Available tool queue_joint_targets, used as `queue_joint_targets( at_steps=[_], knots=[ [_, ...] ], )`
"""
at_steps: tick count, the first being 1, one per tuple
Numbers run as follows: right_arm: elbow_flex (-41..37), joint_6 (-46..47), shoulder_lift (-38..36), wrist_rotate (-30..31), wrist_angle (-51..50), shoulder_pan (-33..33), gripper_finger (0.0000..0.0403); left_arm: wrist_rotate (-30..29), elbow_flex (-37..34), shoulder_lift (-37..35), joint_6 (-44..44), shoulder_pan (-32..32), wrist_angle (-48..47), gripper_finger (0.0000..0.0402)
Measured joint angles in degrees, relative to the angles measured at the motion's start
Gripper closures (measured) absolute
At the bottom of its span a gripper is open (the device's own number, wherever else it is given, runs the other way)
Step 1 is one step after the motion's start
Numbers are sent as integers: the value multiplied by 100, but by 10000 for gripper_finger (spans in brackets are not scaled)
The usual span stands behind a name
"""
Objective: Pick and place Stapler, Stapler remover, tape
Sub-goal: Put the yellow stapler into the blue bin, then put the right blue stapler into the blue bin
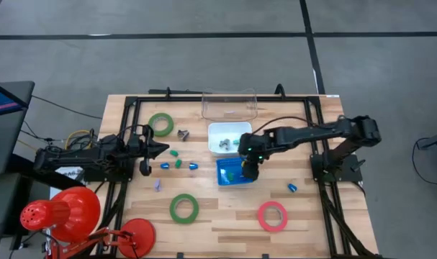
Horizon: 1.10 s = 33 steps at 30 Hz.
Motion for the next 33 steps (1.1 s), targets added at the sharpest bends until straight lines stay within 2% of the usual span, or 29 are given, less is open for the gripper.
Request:
queue_joint_targets(
  at_steps=[10, 21, 25, 33],
  knots=[
    [393, -3, 547, -297, 223, 78, 210, -2, 0, 50, -1, 0, 43, 398],
    [395, -4, 540, -280, 258, 75, 139, 0, 0, 74, -1, -2, 62, 398],
    [356, -2, 309, -280, 230, 81, 133, 0, 0, 74, 1, -1, 79, 398],
    [351, -6, -485, -273, -605, 175, 133, 0, 0, 87, 0, 0, 89, 398]
  ],
)
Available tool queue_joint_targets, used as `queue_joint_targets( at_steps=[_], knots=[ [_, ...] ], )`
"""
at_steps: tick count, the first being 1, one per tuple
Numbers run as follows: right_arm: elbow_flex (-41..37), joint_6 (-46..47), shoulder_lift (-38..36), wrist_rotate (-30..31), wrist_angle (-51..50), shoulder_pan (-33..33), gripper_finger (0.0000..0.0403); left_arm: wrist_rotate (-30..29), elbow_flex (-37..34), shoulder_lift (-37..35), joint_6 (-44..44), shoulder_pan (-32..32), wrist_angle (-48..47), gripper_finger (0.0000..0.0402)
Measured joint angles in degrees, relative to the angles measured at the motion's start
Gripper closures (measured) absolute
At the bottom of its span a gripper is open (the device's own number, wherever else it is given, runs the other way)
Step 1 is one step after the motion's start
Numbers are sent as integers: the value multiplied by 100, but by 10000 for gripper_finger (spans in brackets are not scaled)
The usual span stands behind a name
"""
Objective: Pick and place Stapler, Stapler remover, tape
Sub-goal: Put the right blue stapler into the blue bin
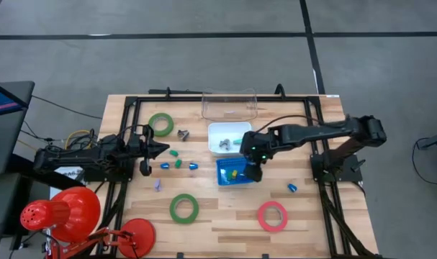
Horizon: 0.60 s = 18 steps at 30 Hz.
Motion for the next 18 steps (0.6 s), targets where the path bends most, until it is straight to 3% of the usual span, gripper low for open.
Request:
queue_joint_targets(
  at_steps=[7, 18],
  knots=[
    [-538, 125, -409, 1, -355, 347, 133, 0, 0, 5, 2, 0, 31, 398],
    [-1948, 1302, -586, -4, -1009, 881, 133, 0, 0, 20, 0, 0, 33, 398]
  ],
)
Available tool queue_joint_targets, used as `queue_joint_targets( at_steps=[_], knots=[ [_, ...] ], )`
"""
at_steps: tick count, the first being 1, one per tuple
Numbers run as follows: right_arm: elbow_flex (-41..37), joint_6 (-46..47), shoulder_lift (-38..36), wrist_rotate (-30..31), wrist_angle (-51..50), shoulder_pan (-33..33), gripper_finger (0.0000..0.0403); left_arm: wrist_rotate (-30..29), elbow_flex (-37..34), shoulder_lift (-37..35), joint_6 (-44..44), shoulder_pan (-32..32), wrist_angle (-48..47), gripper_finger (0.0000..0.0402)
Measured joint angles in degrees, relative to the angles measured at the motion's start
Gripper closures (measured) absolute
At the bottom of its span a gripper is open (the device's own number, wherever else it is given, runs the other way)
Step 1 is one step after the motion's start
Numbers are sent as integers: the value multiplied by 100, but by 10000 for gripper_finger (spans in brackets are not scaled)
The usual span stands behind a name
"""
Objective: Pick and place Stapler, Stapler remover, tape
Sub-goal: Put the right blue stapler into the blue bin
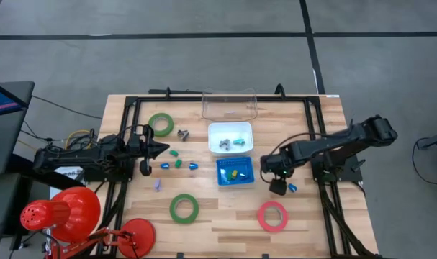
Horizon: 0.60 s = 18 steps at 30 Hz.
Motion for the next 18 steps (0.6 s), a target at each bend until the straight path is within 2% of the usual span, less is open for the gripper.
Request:
queue_joint_targets(
  at_steps=[6, 18],
  knots=[
    [-423, 666, 5, 4, -300, 252, 133, 0, 0, 0, 2, -1, 0, 398],
    [-791, 1797, 7, 143, -14, 1031, 133, 0, 0, 0, 2, -1, 0, 398]
  ],
)
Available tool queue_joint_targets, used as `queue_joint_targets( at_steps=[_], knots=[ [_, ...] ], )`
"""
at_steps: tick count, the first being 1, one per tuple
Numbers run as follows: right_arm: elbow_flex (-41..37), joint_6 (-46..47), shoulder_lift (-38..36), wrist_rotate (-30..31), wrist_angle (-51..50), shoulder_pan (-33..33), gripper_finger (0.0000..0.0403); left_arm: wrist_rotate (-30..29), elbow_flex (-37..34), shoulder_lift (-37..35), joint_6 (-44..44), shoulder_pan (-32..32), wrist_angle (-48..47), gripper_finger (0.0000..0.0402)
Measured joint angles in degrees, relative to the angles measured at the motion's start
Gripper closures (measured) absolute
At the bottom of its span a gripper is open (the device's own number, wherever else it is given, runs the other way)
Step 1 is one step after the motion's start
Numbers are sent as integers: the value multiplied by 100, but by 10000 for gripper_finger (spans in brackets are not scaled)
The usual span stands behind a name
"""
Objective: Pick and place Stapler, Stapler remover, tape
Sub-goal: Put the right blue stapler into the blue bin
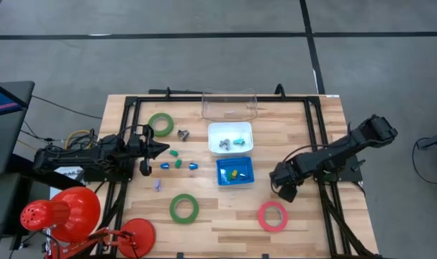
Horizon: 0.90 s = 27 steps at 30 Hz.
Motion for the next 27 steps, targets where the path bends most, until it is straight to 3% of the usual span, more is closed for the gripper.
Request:
queue_joint_targets(
  at_steps=[17, 27],
  knots=[
    [-354, 565, 2, 180, 575, 352, 141, 0, 0, 0, -2, -1, 0, 398],
    [-354, 563, 2, 181, 610, 347, 251, 0, 0, 0, -1, 0, 0, 398]
  ],
)
